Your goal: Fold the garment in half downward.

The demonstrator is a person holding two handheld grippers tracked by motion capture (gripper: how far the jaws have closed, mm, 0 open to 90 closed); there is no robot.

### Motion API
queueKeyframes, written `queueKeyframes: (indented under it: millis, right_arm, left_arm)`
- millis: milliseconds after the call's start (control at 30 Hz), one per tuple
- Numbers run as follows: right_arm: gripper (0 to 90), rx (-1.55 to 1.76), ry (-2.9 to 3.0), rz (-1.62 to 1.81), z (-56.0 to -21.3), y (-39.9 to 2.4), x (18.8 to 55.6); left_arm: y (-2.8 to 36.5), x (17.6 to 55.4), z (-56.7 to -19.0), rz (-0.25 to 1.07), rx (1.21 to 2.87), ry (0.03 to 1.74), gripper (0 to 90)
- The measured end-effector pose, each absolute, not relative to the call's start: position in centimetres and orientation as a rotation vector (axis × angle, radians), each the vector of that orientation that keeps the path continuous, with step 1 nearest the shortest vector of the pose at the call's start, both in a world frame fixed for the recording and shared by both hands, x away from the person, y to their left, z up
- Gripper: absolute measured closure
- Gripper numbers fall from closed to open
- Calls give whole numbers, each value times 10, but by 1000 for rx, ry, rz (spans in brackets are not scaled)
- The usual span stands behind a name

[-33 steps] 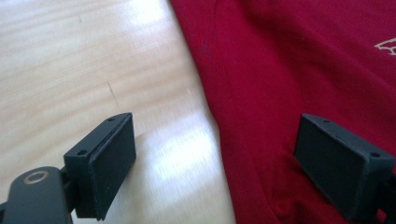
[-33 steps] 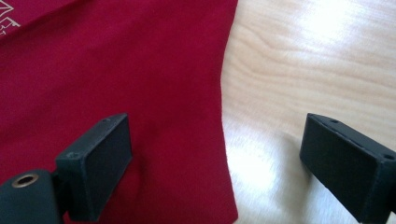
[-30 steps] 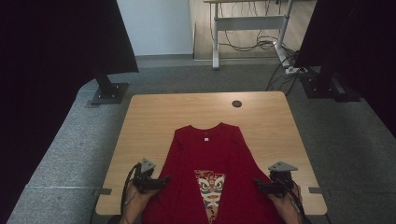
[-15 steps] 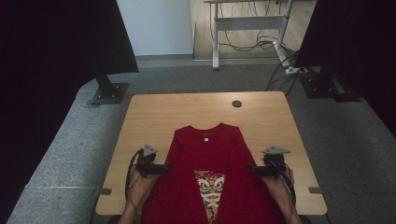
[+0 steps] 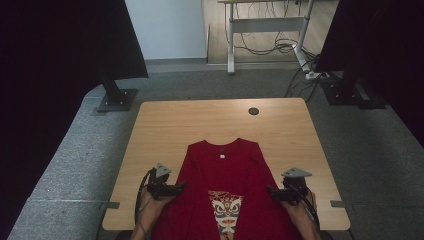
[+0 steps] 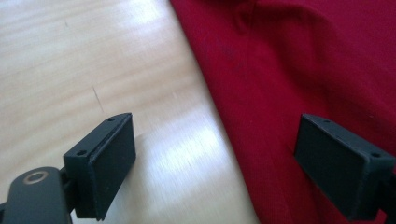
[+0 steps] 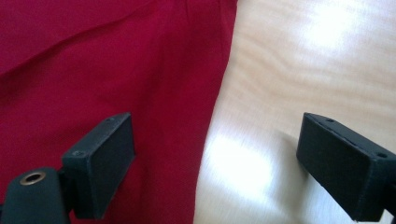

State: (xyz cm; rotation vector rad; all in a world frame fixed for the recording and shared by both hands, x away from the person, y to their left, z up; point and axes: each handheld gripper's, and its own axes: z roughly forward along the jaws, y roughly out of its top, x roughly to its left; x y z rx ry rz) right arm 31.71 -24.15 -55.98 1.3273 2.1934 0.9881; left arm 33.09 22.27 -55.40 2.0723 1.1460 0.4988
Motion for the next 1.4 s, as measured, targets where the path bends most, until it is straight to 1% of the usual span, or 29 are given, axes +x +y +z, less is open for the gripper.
queueKeyframes:
  millis: [33, 67, 100, 133, 233, 267, 367, 400, 433, 467, 500, 533, 567, 733, 833, 867, 900, 967, 1033, 1100, 1167, 1200, 1267, 1333, 1367, 1400]
  right_arm:
    - [111, 1326, 2193, 990, -560, -242, 306]
    - [111, 1326, 2193, 990, -560, -242, 306]
    - [111, 1326, 2193, 990, -560, -242, 306]
    - [111, 1317, 2200, 993, -560, -243, 296]
    - [111, 1317, 2200, 993, -560, -243, 296]
    - [113, 1327, 2200, 1003, -560, -244, 293]
    - [116, 1321, 2196, 1032, -555, -244, 301]
    - [115, 1321, 2196, 1032, -555, -244, 301]
    - [115, 1321, 2196, 1032, -555, -244, 301]
    - [115, 1320, 2176, 1081, -549, -240, 319]
    - [110, 1320, 2176, 1081, -549, -240, 319]
    - [110, 1320, 2176, 1081, -549, -240, 319]
    - [107, 1326, 2202, 1022, -556, -233, 345]
    - [104, 1319, 2206, 999, -559, -232, 347]
    - [106, 1319, 2205, 995, -559, -233, 343]
    - [106, 1323, 2198, 990, -560, -234, 335]
    - [107, 1323, 2198, 990, -560, -234, 335]
    - [105, 1327, 2196, 988, -560, -235, 331]
    - [105, 1327, 2196, 987, -560, -235, 331]
    - [105, 1327, 2196, 987, -560, -235, 331]
    - [105, 1327, 2196, 987, -560, -235, 331]
    - [106, 1327, 2196, 987, -560, -235, 331]
    - [106, 1327, 2196, 987, -560, -235, 331]
    - [106, 1326, 2196, 987, -560, -235, 331]
    - [106, 1326, 2196, 987, -560, -235, 331]
    - [106, 1326, 2196, 987, -560, -235, 331]
  left_arm:
    - [223, 331, -554, 499, 2072, 1146, 126]
    - [224, 320, -554, 493, 2074, 1138, 126]
    - [224, 320, -554, 493, 2074, 1138, 126]
    - [224, 320, -554, 493, 2074, 1138, 126]
    - [226, 318, -554, 480, 2081, 1117, 126]
    - [226, 323, -552, 489, 2086, 1124, 126]
    - [226, 327, -550, 502, 2083, 1132, 126]
    - [218, 343, -546, 501, 2070, 1131, 126]
    - [218, 343, -546, 501, 2070, 1131, 124]
    - [218, 343, -546, 501, 2070, 1131, 124]
    - [208, 359, -551, 497, 2105, 1147, 124]
    - [208, 359, -551, 497, 2105, 1147, 111]
    - [207, 363, -552, 489, 2083, 1157, 114]
    - [208, 358, -553, 497, 2078, 1163, 122]
    - [211, 349, -554, 507, 2064, 1167, 122]
    - [211, 349, -554, 507, 2064, 1167, 122]
    - [214, 344, -553, 497, 2074, 1164, 122]
    - [212, 346, -549, 488, 2092, 1174, 141]
    - [212, 346, -549, 488, 2092, 1174, 140]
    - [200, 353, -535, 494, 2077, 1156, 136]
    - [200, 353, -535, 494, 2077, 1156, 129]
    - [181, 362, -525, 495, 2076, 1133, 129]
    - [167, 368, -522, 497, 2085, 1129, 103]
    - [167, 368, -522, 497, 2085, 1129, 100]
    - [146, 378, -525, 501, 2093, 1141, 100]
    - [141, 381, -528, 519, 2098, 1149, 95]
